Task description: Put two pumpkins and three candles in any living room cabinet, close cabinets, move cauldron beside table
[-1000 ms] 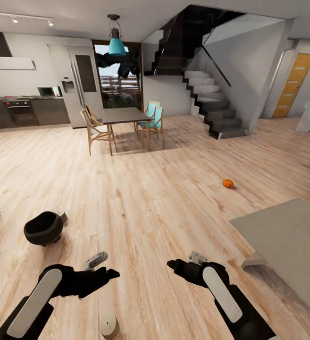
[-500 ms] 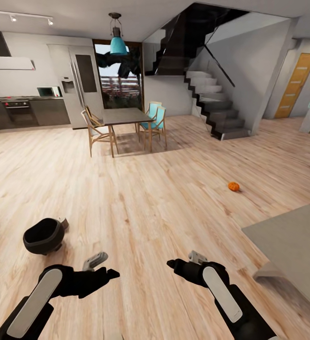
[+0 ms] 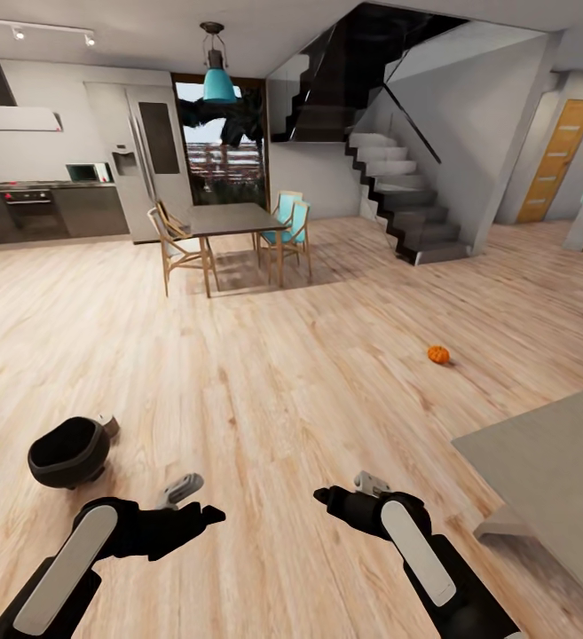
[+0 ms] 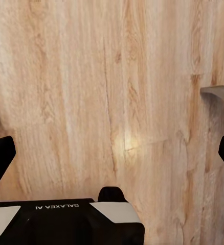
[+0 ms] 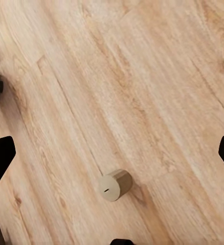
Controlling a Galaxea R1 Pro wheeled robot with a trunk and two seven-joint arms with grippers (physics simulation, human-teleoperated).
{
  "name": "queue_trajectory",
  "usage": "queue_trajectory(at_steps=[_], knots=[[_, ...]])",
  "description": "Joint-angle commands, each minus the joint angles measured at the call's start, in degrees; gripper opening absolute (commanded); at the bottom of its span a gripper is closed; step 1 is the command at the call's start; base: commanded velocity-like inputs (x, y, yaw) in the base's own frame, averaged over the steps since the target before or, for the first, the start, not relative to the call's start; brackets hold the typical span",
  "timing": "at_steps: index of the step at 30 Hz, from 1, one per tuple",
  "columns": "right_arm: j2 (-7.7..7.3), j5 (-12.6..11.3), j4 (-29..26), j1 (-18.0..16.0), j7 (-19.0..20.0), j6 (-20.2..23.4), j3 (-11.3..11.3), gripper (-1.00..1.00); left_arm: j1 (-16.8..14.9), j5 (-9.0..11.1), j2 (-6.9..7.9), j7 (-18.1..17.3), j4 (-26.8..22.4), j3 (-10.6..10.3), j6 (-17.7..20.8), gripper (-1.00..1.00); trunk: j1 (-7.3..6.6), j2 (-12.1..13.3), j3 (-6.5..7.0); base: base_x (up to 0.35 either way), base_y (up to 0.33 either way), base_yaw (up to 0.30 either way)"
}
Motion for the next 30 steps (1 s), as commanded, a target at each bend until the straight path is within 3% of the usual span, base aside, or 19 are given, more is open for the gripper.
queue_trajectory(at_steps=[1,14,30], knots=[[-0.06,-0.6,-0.1,-0.1,-0.6,0.0,0.1,1.00,-0.1,0.5,0.04,0.6,-0.1,0.0,0.0,1.00,0.01,0.0,-0.05,0.152,-0.058,0.000],[-0.06,-0.6,-0.1,-0.1,-0.6,0.0,0.1,1.00,0.0,0.5,0.04,0.6,0.0,0.2,0.0,1.00,0.01,0.0,-0.05,0.202,0.023,0.000],[-0.06,-0.6,0.1,-0.1,-0.6,0.0,0.1,1.00,0.0,0.5,-0.04,0.6,0.2,0.0,0.0,1.00,0.01,0.0,-0.05,0.014,0.083,0.000]])
